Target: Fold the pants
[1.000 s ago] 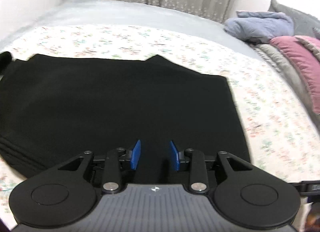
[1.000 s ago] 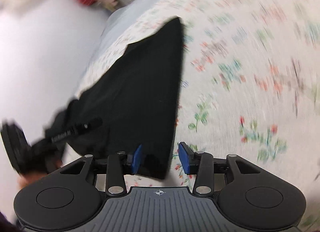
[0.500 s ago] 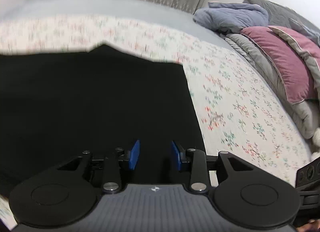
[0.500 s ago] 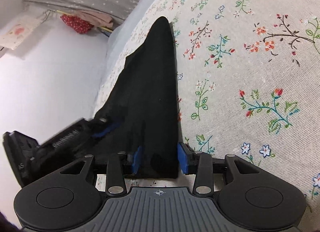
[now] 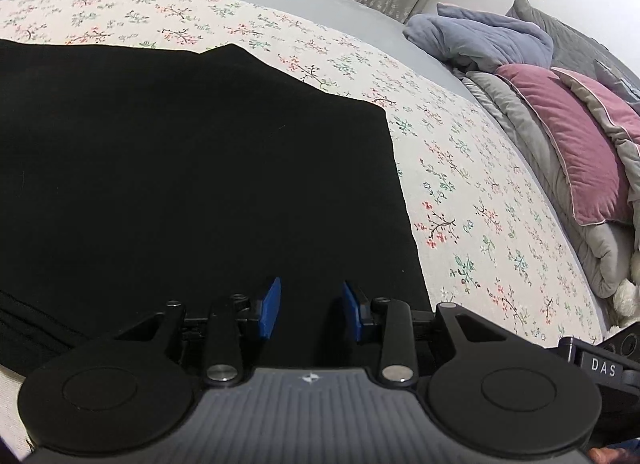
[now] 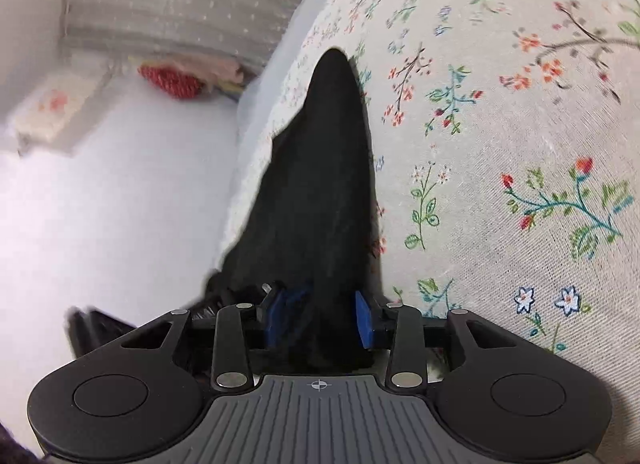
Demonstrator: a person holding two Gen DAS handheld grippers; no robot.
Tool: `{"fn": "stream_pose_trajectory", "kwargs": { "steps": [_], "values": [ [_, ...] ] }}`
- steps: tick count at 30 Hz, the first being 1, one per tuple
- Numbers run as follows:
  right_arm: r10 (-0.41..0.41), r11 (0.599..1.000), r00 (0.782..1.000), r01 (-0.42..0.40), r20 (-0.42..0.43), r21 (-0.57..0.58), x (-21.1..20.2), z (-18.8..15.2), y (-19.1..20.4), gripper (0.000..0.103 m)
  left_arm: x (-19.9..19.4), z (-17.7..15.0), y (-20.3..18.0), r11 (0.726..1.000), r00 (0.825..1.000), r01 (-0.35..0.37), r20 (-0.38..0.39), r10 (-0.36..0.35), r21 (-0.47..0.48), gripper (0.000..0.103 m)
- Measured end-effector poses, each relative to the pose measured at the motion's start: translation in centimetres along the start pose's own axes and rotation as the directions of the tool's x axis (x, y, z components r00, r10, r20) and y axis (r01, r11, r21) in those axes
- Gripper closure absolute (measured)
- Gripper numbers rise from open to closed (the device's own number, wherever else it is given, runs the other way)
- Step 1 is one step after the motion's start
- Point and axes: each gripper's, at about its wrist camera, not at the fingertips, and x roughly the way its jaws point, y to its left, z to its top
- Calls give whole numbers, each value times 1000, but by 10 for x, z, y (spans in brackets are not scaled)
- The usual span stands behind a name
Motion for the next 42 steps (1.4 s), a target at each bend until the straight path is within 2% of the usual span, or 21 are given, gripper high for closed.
{"fn": "stream_pose_trajectory", "kwargs": {
  "steps": [4,8,10,11,15,20,22,27,32,34,39,42],
  "values": [
    [-43,996,999,43,-2,-73,6,-5,4,70,0,1,0,1000,1000,0,-3,0,-1,63],
    [-47,996,999,47,-6,-73,9,-4,7,70,1,2,-1,1000,1000,0,-4,0,8,63],
    [-63,995,998,62,-5,-84,9,-3,9,79,1,3,0,1000,1000,0,-4,0,10,63],
    [-75,993,997,74,0,-91,9,-3,10,87,1,3,0,1000,1000,0,-4,0,9,63],
    [-68,997,998,67,-14,-50,12,-1,4,84,1,3,0,1000,1000,-2,-4,2,11,63],
    [-70,996,997,68,-27,-53,16,2,1,85,1,2,-1,1000,1000,-6,-2,6,16,63],
    [-76,994,997,74,-24,-81,17,1,4,85,2,2,-1,1000,1000,-5,-2,5,16,63],
    [-150,963,988,151,19,-224,13,-8,28,91,-2,7,-5,999,1000,-15,10,15,52,63],
    [-183,941,982,186,38,-281,12,-11,37,92,-6,22,-6,998,1000,3,11,-4,62,59],
    [-204,925,978,210,52,-318,13,-14,40,92,-8,31,-13,995,1000,0,20,-2,95,49],
    [-232,867,967,255,107,-428,17,-25,56,92,5,61,-48,975,1000,-6,-14,10,223,45],
    [-249,850,961,277,121,-449,18,-29,56,92,28,73,-80,931,995,-24,-77,56,364,43]
  ]
}}
